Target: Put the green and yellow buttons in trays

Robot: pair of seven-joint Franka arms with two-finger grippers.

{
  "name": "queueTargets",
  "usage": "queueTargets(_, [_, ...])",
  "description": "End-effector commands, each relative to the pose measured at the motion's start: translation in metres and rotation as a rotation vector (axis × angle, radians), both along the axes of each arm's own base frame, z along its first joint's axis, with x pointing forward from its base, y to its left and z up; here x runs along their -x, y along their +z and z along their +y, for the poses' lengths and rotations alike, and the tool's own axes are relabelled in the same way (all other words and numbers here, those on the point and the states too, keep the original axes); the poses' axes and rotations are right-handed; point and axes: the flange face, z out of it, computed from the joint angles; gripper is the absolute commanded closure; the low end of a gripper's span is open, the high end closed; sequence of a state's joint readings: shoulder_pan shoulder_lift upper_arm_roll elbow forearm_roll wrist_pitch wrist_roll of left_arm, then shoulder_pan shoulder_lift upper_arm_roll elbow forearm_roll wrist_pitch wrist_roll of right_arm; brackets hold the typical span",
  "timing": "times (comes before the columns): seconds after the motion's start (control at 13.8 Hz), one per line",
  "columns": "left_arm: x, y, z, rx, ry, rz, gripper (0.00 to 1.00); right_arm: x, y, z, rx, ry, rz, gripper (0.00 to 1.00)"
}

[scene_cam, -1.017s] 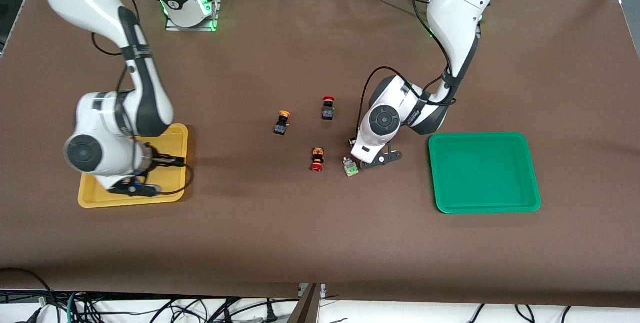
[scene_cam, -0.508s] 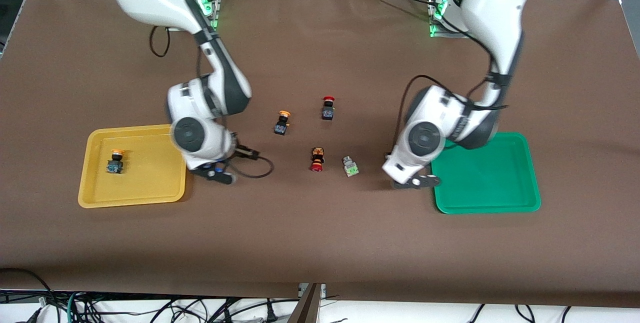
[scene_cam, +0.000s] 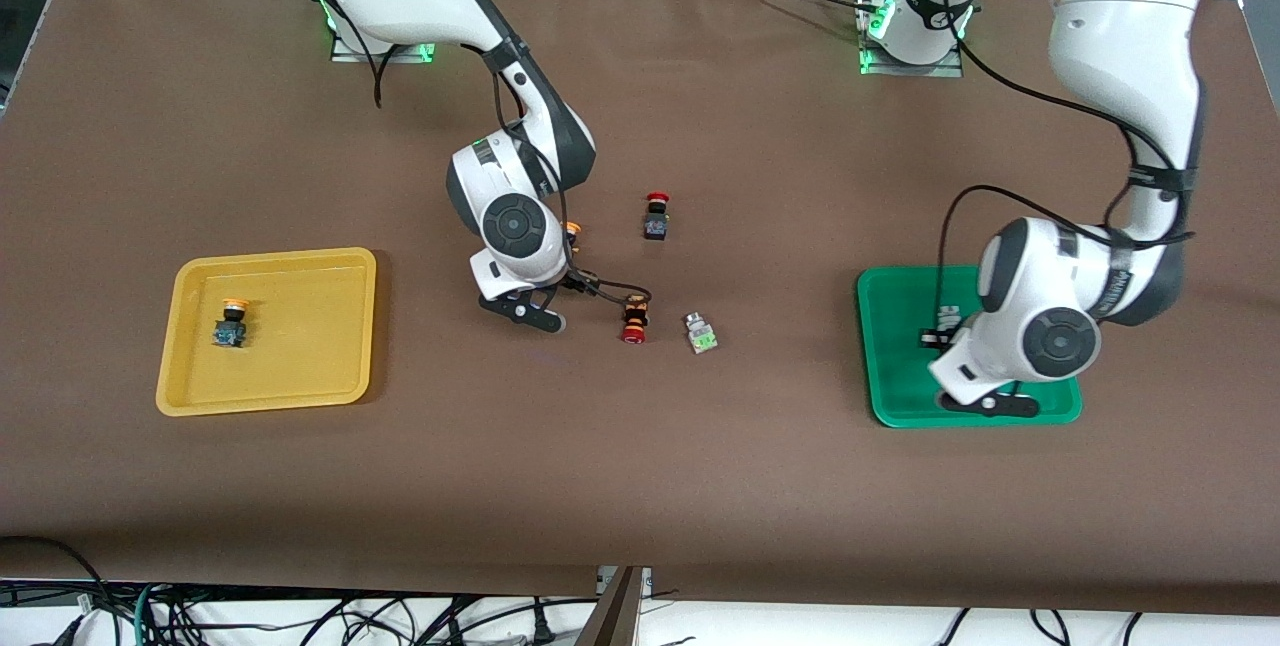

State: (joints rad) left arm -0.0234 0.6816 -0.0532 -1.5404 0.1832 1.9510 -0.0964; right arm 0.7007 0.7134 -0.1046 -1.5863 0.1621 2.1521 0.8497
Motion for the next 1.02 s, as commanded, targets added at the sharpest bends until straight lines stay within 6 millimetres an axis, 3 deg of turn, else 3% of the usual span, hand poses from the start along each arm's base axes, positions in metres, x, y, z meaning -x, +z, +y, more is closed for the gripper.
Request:
queueTargets(0.0, [0.010, -0.041, 0.018, 0.015, -0.060, -0.007, 1.00, 0.017, -0.013, 0.000, 0.011, -0.004, 0.017, 0.00])
queueTargets(0.07, [0.009, -0.050, 0.031, 0.023, -0.050, -0.029, 1.00, 0.022, -0.018, -0.003, 0.017, -0.005, 0.024, 0.00])
queueTargets(0.15, [0.006, -0.051, 0.038, 0.039, -0.060, -0.035, 0.34, 0.028, -0.023, -0.002, 0.024, 0.001, 0.036, 0.00])
queueTargets(0.22, [0.003, -0.045, 0.040, 0.049, -0.066, -0.043, 0.00, 0.032, -0.025, 0.000, 0.024, 0.006, 0.039, 0.01])
queueTargets(0.29, [0.002, -0.037, 0.043, 0.076, -0.067, -0.050, 0.00, 0.032, -0.026, 0.000, 0.020, 0.006, 0.033, 0.27])
queueTargets(0.36, [0.000, -0.024, 0.040, 0.133, -0.055, -0.048, 0.00, 0.032, -0.025, 0.001, 0.018, 0.007, 0.030, 0.58])
queueTargets(0.51, [0.002, 0.012, 0.023, 0.170, -0.063, -0.027, 0.00, 0.032, -0.025, 0.002, 0.016, 0.008, 0.028, 0.93])
queueTargets(0.58, [0.003, 0.030, 0.009, 0.176, -0.077, -0.032, 0.00, 0.031, -0.023, 0.002, 0.014, 0.008, 0.026, 1.00])
queueTargets(0.73, [-0.001, 0.046, -0.026, 0.175, -0.027, -0.059, 0.00, 0.030, -0.015, 0.006, 0.004, 0.011, 0.016, 1.00])
queueTargets(0.8, [-0.001, 0.047, -0.052, 0.172, 0.022, -0.067, 0.00, 0.021, -0.003, 0.000, -0.004, 0.009, -0.001, 1.00])
queueTargets(0.94, [0.010, 0.033, -0.119, 0.209, 0.173, -0.040, 0.00, -0.020, 0.022, -0.050, 0.012, 0.008, -0.061, 1.00])
